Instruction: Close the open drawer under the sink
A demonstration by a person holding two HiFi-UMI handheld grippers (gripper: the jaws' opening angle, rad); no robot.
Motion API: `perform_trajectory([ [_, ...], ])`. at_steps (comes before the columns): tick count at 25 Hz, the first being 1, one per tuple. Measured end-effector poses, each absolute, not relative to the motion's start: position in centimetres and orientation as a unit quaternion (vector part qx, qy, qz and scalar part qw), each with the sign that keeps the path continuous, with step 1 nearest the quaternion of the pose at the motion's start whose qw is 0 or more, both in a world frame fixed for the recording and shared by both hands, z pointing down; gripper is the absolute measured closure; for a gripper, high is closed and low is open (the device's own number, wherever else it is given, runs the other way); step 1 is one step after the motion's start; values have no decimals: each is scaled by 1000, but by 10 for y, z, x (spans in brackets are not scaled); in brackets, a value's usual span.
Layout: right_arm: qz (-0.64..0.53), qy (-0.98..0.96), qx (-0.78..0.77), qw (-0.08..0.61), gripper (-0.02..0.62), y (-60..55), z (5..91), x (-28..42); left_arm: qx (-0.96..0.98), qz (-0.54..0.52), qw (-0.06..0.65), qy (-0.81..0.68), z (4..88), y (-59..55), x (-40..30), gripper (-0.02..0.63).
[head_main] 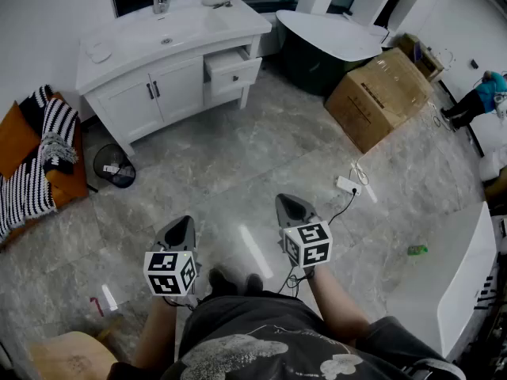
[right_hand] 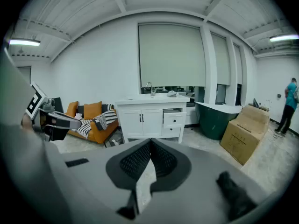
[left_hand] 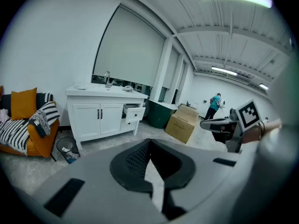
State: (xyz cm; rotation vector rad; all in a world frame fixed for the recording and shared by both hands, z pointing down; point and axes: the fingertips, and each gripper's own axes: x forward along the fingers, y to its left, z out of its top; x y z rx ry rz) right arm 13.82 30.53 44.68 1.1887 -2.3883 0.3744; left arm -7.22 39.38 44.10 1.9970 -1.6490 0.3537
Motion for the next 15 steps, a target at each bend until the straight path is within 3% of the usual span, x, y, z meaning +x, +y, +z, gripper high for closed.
perform_trajectory([
  [15, 129, -864, 430, 228, 572, 312, 442, 127, 736, 120, 266, -611, 439, 405, -87, 592],
])
